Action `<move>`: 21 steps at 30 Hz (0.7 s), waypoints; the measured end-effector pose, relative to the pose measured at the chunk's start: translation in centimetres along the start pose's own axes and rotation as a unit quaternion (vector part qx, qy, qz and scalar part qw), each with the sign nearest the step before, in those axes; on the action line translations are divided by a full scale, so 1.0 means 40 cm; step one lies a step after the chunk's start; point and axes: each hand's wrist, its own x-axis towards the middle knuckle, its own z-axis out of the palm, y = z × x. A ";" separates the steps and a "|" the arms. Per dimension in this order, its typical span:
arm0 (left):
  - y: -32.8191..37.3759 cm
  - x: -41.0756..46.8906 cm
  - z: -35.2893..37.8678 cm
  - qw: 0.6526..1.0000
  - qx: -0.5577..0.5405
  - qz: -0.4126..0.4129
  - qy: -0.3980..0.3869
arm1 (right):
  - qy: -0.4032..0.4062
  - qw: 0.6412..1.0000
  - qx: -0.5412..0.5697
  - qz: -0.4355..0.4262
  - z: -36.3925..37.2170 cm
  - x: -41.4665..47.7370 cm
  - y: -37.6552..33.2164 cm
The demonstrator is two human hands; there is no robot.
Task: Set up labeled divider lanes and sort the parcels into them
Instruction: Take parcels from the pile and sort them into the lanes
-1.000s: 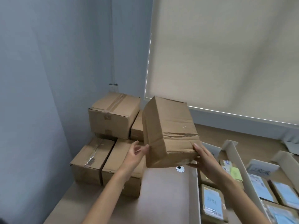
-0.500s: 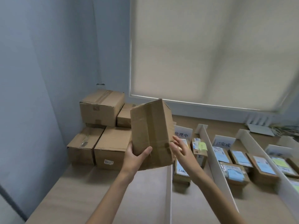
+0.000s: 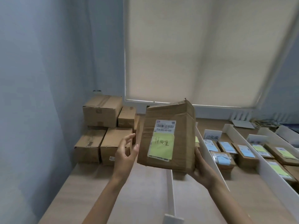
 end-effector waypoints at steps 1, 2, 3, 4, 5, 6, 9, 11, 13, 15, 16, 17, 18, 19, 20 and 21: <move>-0.001 -0.012 -0.025 1.000 0.003 -0.012 -0.013 | -0.036 0.997 0.058 0.020 -0.006 -0.020 0.010; 0.002 -0.024 -0.044 0.998 -0.008 -0.036 -0.052 | -0.037 0.996 0.076 0.041 -0.005 -0.037 0.023; 0.004 -0.039 -0.058 0.993 -0.032 -0.065 -0.097 | -0.026 0.997 0.061 0.048 0.013 -0.061 0.039; 0.006 -0.057 -0.062 0.983 -0.067 -0.091 -0.144 | -0.041 0.996 0.053 0.053 0.044 -0.090 0.059; 0.006 -0.077 -0.062 0.973 -0.097 -0.106 -0.182 | -0.042 0.995 0.061 0.065 0.075 -0.121 0.070; -0.001 -0.095 -0.056 0.966 -0.113 -0.112 -0.205 | -0.046 0.994 0.076 0.069 0.081 -0.134 0.073; -0.025 -0.136 -0.049 0.961 -0.147 -0.136 -0.189 | 0.056 0.996 -0.066 0.031 0.108 -0.167 0.087; -0.048 -0.151 -0.048 0.961 -0.166 -0.151 -0.160 | 0.134 0.972 -0.192 -0.026 0.107 -0.184 0.095; -0.067 -0.165 -0.036 0.963 -0.157 -0.168 -0.139 | 0.149 0.952 -0.260 -0.063 0.115 -0.213 0.100; -0.087 -0.180 -0.015 0.964 -0.137 -0.187 -0.131 | 0.081 0.945 -0.310 -0.064 0.127 -0.243 0.118; -0.094 -0.188 -0.004 0.964 -0.121 -0.191 -0.139 | 0.058 0.938 -0.336 -0.058 0.131 -0.258 0.129; -0.100 -0.196 0.009 0.965 -0.099 -0.189 -0.151 | 0.050 0.934 -0.348 -0.061 0.127 -0.268 0.141; -0.103 -0.202 0.024 0.969 -0.067 -0.174 -0.164 | 0.058 0.934 -0.346 -0.069 0.117 -0.275 0.151; -0.105 -0.206 0.039 0.972 -0.030 -0.147 -0.180 | 0.075 0.934 -0.340 -0.074 0.101 -0.281 0.158; -0.098 -0.213 0.056 0.973 0.008 -0.114 -0.199 | 0.092 0.934 -0.336 -0.076 0.086 -0.287 0.156; -0.095 -0.219 0.074 0.972 0.040 -0.080 -0.218 | 0.110 0.933 -0.333 -0.075 0.068 -0.292 0.151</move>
